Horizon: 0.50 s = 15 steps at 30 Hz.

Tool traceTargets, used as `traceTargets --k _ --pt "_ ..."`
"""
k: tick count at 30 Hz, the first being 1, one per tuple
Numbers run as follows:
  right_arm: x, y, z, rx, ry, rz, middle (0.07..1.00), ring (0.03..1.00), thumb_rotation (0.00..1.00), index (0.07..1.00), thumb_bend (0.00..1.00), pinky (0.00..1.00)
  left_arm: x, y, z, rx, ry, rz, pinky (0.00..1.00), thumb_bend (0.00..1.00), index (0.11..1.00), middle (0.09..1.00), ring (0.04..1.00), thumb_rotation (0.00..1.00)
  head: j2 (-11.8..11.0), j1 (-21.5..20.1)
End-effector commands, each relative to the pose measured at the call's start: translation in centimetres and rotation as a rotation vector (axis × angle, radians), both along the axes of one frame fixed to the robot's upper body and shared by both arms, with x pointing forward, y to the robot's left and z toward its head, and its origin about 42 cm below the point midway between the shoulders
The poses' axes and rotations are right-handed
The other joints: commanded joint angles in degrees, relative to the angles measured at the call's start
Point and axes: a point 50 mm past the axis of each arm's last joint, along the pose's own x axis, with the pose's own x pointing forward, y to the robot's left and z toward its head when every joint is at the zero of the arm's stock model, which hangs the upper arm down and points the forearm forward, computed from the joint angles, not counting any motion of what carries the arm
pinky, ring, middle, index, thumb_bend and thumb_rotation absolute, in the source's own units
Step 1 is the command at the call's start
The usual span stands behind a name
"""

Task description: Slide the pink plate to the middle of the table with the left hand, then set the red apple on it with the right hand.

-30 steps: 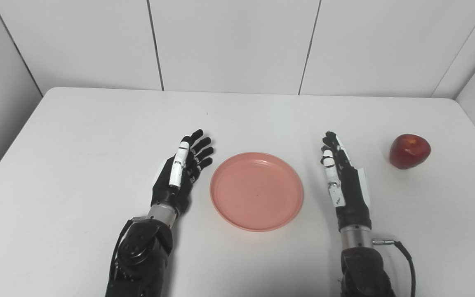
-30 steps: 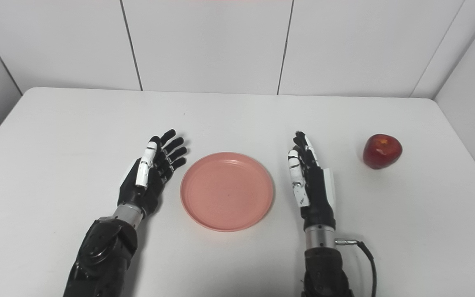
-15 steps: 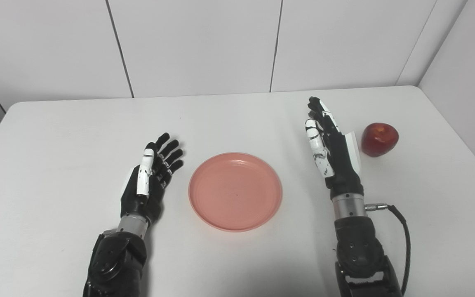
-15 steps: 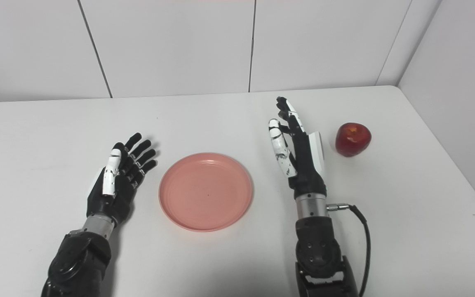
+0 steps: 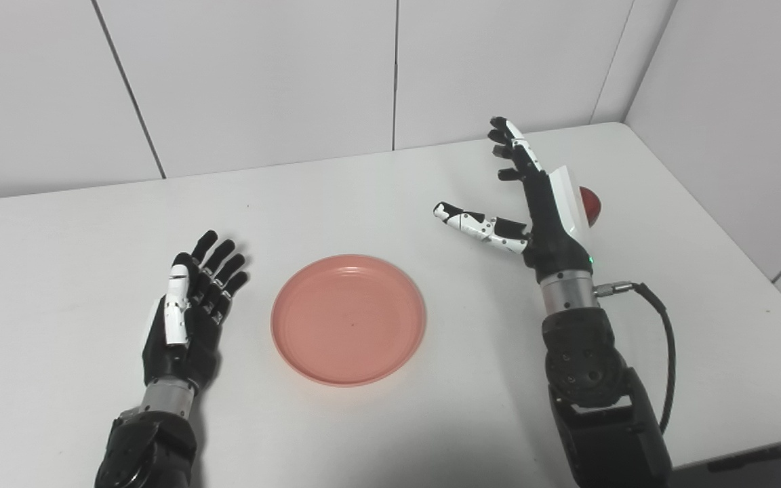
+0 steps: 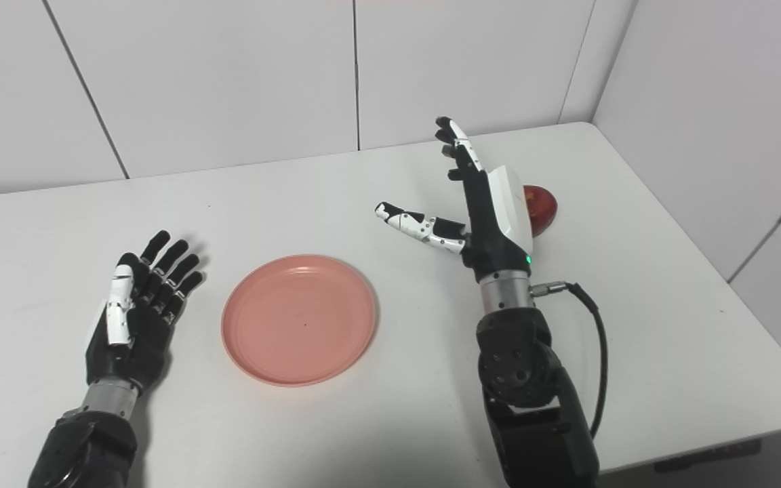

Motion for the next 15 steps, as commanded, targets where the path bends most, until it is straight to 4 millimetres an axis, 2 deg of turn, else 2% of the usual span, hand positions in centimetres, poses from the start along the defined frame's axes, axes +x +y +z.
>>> traceTargets --k 1,10,15 --pt "0.2 -0.6 2.4 -0.055 -0.056 -0.043 0.879 0.852 0.41 0.912 0.87 0.76 -0.1 0.3 -0.8 0.002 0.036 0.007 0.89 0.38 0.886 0.892 0.883 1.0 -0.1 -0.6" --pt "0.2 -3.1 4.0 -0.151 -0.066 -0.11 0.924 0.894 0.39 0.94 0.97 0.81 -0.1 1.0 -1.0 -0.015 0.048 0.015 0.89 0.37 0.884 0.895 0.883 1.0 -0.3 -2.3" --pt "0.3 -4.8 4.6 -0.184 -0.064 -0.156 0.924 0.896 0.4 0.946 0.99 0.81 0.0 1.3 -1.3 -0.029 0.052 0.011 0.89 0.36 0.888 0.898 0.887 1.0 -1.0 -3.3"
